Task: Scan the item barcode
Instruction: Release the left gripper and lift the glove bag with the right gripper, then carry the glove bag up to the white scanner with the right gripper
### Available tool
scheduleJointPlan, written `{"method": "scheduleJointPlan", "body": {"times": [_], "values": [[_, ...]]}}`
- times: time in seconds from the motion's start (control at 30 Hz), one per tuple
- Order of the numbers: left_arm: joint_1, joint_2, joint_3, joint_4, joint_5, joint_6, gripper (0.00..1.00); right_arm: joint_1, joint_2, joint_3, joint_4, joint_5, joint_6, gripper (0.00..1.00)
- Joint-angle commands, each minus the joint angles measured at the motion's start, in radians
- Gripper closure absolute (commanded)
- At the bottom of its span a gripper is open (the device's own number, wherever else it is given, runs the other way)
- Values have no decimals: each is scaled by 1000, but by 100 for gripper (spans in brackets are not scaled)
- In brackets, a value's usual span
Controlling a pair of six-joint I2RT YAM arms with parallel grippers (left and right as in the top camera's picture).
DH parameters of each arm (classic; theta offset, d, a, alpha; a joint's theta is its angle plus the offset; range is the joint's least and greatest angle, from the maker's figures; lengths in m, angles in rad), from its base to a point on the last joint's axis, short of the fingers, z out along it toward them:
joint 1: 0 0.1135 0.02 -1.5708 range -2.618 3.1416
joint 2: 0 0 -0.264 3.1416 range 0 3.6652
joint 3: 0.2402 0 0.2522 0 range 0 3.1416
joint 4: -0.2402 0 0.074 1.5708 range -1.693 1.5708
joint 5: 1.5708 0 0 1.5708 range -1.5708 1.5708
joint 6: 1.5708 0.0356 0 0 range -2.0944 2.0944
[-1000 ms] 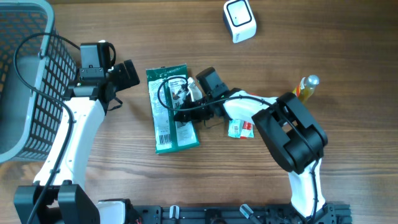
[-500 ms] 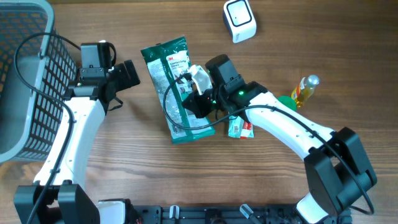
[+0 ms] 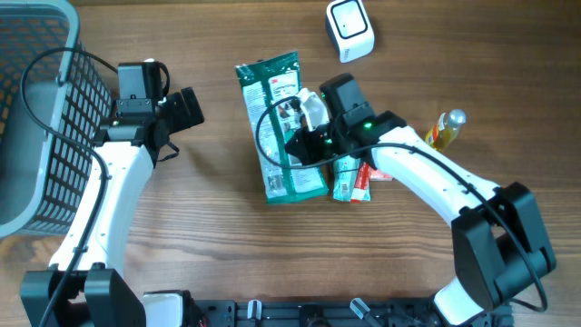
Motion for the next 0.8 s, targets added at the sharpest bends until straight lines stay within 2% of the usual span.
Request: {"method": "scheduleJointPlan", "body": {"times": [0.0, 0.77], "values": [[4, 1, 8, 1, -10, 5, 0, -4, -10, 1, -5, -47, 3, 96], [4, 1, 8, 2, -10, 5, 0, -4, -9, 1, -23, -46, 2, 96]]}}
